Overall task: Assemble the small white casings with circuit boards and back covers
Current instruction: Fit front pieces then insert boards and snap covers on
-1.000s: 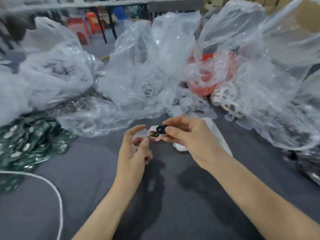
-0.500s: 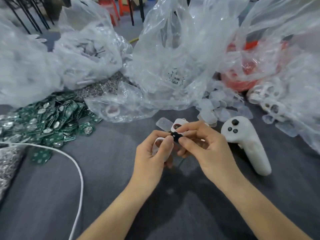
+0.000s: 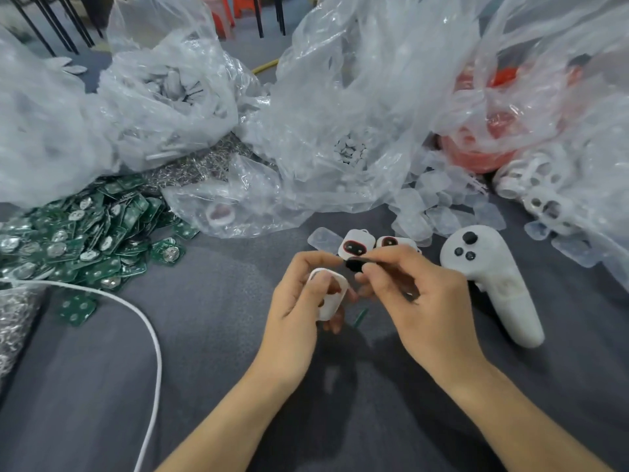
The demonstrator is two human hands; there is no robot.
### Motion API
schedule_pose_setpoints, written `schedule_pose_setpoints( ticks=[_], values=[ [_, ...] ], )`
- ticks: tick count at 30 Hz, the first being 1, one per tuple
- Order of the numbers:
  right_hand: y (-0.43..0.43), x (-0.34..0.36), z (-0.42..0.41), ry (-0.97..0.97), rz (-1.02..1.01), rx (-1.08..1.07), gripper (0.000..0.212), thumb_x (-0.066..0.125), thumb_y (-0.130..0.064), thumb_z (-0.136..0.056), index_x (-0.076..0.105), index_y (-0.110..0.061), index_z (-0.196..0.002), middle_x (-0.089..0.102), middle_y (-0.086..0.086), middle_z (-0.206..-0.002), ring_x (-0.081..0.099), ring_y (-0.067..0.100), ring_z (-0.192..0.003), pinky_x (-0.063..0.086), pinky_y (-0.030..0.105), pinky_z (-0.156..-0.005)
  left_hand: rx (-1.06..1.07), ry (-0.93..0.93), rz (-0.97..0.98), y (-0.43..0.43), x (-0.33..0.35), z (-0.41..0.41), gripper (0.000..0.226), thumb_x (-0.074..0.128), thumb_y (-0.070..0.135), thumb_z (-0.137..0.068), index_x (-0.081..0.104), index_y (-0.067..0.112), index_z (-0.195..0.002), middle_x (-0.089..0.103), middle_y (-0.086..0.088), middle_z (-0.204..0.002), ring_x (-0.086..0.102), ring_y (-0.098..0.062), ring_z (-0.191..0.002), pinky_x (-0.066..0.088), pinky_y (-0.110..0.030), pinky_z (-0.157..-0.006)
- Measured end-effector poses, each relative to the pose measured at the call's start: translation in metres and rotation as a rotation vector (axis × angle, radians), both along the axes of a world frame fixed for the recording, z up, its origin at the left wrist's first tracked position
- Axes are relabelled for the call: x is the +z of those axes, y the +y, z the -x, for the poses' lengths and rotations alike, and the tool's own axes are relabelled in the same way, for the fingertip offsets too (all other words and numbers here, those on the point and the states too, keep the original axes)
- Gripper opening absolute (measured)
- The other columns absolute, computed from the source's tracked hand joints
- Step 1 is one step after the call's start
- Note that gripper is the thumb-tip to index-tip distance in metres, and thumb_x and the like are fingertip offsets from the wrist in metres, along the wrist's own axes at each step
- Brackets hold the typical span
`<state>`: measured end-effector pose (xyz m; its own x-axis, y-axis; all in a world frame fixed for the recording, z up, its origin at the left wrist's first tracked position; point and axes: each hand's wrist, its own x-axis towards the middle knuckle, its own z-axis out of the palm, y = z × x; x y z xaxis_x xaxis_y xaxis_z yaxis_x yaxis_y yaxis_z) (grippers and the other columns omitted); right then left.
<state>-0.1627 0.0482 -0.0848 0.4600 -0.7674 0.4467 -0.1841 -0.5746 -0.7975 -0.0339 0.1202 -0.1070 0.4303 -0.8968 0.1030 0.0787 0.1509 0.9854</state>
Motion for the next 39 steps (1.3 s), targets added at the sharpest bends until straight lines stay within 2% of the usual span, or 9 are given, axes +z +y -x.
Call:
schedule_pose_setpoints(
  ticks=[3,7,10,14,16,21,26,30,39],
  values=[
    [0.002,0.005,0.000,-0.155,-0.355,0.131,0.007,0.063,-0.010,-0.088,0.066,-0.016,-0.090,0.073,-0.001,-0.077,0.070,0.010,-0.066,0.054,0.019,-0.065,0.004,0.113,-0.010,-0.002,-0.002,0.000,0.012,0.041,0.014,-0.083,0.050,0.016,-0.091,0.062,-0.004,-0.071,0.049,-0.018,-0.056,0.040,-0.026,-0.053],
    [0.007,0.002,-0.005,-0.021,-0.329,0.148,0.011,0.070,-0.011,-0.082,0.070,-0.022,-0.081,0.066,-0.008,-0.081,0.067,0.007,-0.072,0.051,0.015,-0.068,0.025,0.038,0.003,-0.002,-0.002,0.004,0.012,0.041,0.020,-0.093,0.050,0.012,-0.092,0.063,0.005,-0.076,0.056,-0.009,-0.060,0.045,-0.022,-0.055],
    [0.008,-0.002,-0.007,-0.105,-0.447,0.109,0.011,0.073,-0.008,-0.079,0.070,-0.018,-0.075,0.060,-0.006,-0.092,0.066,0.007,-0.074,0.052,0.016,-0.067,0.012,0.117,0.022,-0.001,-0.001,0.003,0.015,0.042,0.013,-0.088,0.057,0.016,-0.086,0.063,-0.001,-0.080,0.056,-0.012,-0.061,0.044,-0.022,-0.055],
    [0.008,-0.003,-0.009,-0.189,-0.625,0.214,0.011,0.071,-0.005,-0.080,0.064,-0.009,-0.073,0.068,0.002,-0.089,0.068,0.023,-0.063,0.057,0.032,-0.065,-0.033,0.187,0.005,0.002,-0.002,0.005,0.022,0.041,0.010,-0.073,0.059,0.021,-0.079,0.060,0.001,-0.073,0.052,-0.012,-0.058,0.043,-0.023,-0.052],
    [0.010,-0.003,-0.008,-0.217,-0.618,0.217,0.014,0.071,-0.004,-0.080,0.060,-0.008,-0.073,0.068,0.006,-0.085,0.065,0.026,-0.055,0.056,0.033,-0.058,-0.029,0.170,-0.014,0.003,-0.003,0.010,0.022,0.043,0.008,-0.069,0.058,0.021,-0.079,0.059,0.002,-0.071,0.053,-0.012,-0.059,0.044,-0.023,-0.052],
    [0.009,-0.001,-0.007,-0.177,-0.565,0.194,0.016,0.071,-0.003,-0.081,0.058,-0.012,-0.087,0.066,0.007,-0.077,0.062,0.019,-0.056,0.051,0.025,-0.049,-0.034,0.114,0.024,0.005,0.000,0.019,0.020,0.041,0.002,-0.075,0.050,0.005,-0.092,0.061,0.003,-0.073,0.056,-0.013,-0.059,0.047,-0.024,-0.054],
    [0.004,-0.003,-0.007,-0.172,-0.516,0.099,0.017,0.072,-0.009,-0.080,0.061,-0.019,-0.087,0.069,0.003,-0.081,0.066,0.013,-0.074,0.052,0.020,-0.064,0.024,0.059,-0.010,0.005,0.004,0.020,0.011,0.051,0.006,-0.092,0.055,0.005,-0.103,0.067,-0.012,-0.093,0.068,-0.026,-0.082,0.059,-0.035,-0.072],
    [0.000,-0.005,-0.006,-0.195,-0.554,0.093,0.015,0.069,-0.002,-0.082,0.065,-0.015,-0.089,0.071,-0.004,-0.082,0.067,0.007,-0.077,0.050,0.014,-0.069,0.068,0.043,-0.054,0.002,0.004,0.021,0.015,0.053,-0.002,-0.093,0.064,0.007,-0.097,0.072,-0.004,-0.086,0.072,-0.016,-0.083,0.056,-0.022,-0.070],
    [0.002,-0.008,-0.007,-0.037,-0.574,0.083,0.018,0.067,-0.004,-0.085,0.069,-0.022,-0.083,0.072,-0.008,-0.077,0.066,0.002,-0.070,0.048,0.011,-0.062,0.112,-0.144,-0.154,0.004,0.004,0.016,0.014,0.058,0.000,-0.091,0.061,0.007,-0.079,0.070,-0.007,-0.073,0.072,-0.019,-0.066,0.056,-0.024,-0.058]
  ],
)
